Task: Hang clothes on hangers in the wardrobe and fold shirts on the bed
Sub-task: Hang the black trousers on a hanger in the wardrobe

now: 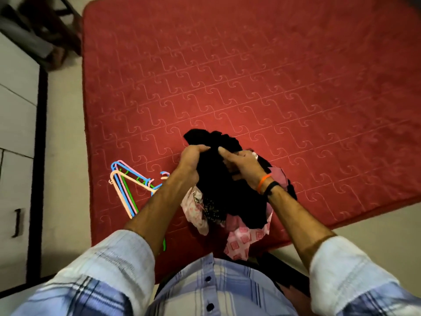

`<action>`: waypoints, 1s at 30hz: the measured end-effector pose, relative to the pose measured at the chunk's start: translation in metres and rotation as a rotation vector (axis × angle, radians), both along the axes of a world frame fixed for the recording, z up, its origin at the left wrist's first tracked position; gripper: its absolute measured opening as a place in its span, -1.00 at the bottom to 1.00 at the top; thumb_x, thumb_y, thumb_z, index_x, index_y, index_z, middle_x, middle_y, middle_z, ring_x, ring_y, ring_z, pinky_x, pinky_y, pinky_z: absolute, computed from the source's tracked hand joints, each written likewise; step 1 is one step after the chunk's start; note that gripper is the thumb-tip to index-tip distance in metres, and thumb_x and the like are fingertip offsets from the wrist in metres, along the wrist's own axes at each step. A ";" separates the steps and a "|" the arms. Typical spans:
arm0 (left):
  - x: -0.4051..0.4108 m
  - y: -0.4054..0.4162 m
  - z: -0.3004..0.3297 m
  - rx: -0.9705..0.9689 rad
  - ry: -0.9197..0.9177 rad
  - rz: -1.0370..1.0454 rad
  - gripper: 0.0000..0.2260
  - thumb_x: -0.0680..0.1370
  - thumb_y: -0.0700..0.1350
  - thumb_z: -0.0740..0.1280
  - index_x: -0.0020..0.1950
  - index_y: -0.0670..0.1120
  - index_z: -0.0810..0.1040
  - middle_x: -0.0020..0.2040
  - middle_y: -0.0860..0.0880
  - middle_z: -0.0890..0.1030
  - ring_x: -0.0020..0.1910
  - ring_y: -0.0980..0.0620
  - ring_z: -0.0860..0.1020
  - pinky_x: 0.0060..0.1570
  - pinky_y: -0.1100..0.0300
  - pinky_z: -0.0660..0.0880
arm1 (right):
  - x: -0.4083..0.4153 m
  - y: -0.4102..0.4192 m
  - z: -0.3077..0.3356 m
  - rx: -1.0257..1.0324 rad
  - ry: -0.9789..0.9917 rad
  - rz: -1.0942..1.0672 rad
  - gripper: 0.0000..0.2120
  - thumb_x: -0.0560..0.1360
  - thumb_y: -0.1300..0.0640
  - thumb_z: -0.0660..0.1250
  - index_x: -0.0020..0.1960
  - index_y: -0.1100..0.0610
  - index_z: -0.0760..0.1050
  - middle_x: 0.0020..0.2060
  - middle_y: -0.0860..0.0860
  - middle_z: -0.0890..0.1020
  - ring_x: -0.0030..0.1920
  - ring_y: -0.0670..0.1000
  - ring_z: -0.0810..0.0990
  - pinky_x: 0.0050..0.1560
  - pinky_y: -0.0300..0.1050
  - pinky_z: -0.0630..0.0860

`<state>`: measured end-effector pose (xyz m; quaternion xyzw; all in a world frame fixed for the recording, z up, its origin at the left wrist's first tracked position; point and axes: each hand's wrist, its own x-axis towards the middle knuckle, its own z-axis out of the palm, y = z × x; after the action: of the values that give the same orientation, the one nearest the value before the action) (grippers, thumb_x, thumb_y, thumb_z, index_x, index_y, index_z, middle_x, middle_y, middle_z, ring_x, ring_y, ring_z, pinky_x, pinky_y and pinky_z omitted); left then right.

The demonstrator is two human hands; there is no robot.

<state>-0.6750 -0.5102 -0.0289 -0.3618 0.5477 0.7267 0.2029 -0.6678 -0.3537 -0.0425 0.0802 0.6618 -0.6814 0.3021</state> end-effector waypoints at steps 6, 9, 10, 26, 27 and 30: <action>0.037 -0.016 0.027 0.150 0.171 0.001 -0.81 0.53 -0.11 0.31 -0.03 -0.18 0.66 -0.16 -0.11 0.67 -0.14 -0.08 0.63 -0.04 0.07 0.55 | 0.018 -0.007 -0.014 0.117 0.108 -0.093 -0.54 0.42 -0.06 0.49 0.21 0.05 0.39 0.03 -0.10 0.55 0.04 -0.11 0.57 -0.04 -0.26 0.50; 0.055 -0.030 0.038 0.322 0.246 -0.002 -0.63 0.56 -0.06 0.30 0.26 -0.26 0.56 0.06 -0.19 0.63 0.04 -0.12 0.60 0.20 0.01 0.49 | 0.029 -0.017 -0.007 -0.015 0.098 -0.007 -0.54 0.52 0.14 0.42 0.37 0.07 0.37 0.12 -0.11 0.57 0.14 -0.09 0.59 0.12 -0.19 0.54; 0.063 -0.035 0.044 0.348 0.254 -0.009 -0.62 0.56 -0.05 0.29 0.29 -0.26 0.54 0.07 -0.19 0.63 0.04 -0.11 0.60 0.19 0.04 0.51 | 0.034 -0.022 -0.003 -0.064 0.103 0.018 -0.57 0.54 0.18 0.39 0.38 0.11 0.39 0.13 -0.06 0.61 0.14 -0.05 0.61 0.16 -0.14 0.55; 0.254 -0.191 0.091 0.279 0.475 0.167 -0.63 0.48 -0.12 0.38 0.26 -0.23 0.58 0.16 -0.22 0.62 0.02 -0.11 0.65 0.08 0.07 0.60 | 0.174 -0.217 0.085 -0.488 -0.043 0.144 -0.72 0.61 0.07 0.17 0.19 0.18 0.53 -0.05 0.04 0.71 -0.03 -0.01 0.68 0.05 -0.15 0.59; 0.269 -0.201 0.094 0.252 0.499 0.192 -0.63 0.51 -0.14 0.37 0.29 -0.24 0.56 0.20 -0.23 0.61 0.06 -0.12 0.64 0.11 0.06 0.59 | 0.185 -0.230 0.090 -0.478 -0.050 0.171 -0.73 0.62 0.08 0.17 0.18 0.18 0.55 -0.05 0.06 0.71 -0.03 0.00 0.68 0.07 -0.12 0.59; 0.310 -0.228 0.096 0.205 0.540 0.292 -0.62 0.53 -0.12 0.38 0.33 -0.21 0.55 0.28 -0.24 0.58 0.21 -0.16 0.60 0.26 0.01 0.52 | 0.214 -0.264 0.101 -0.480 -0.080 0.256 -0.69 0.54 0.07 0.29 0.18 0.22 0.59 0.04 0.16 0.67 0.03 0.10 0.66 0.22 0.02 0.53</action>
<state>-0.3652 -0.7377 0.0669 -0.2083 0.4479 0.8692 -0.0205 -0.4538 -0.6177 0.0590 -0.0510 0.4736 -0.7714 0.4220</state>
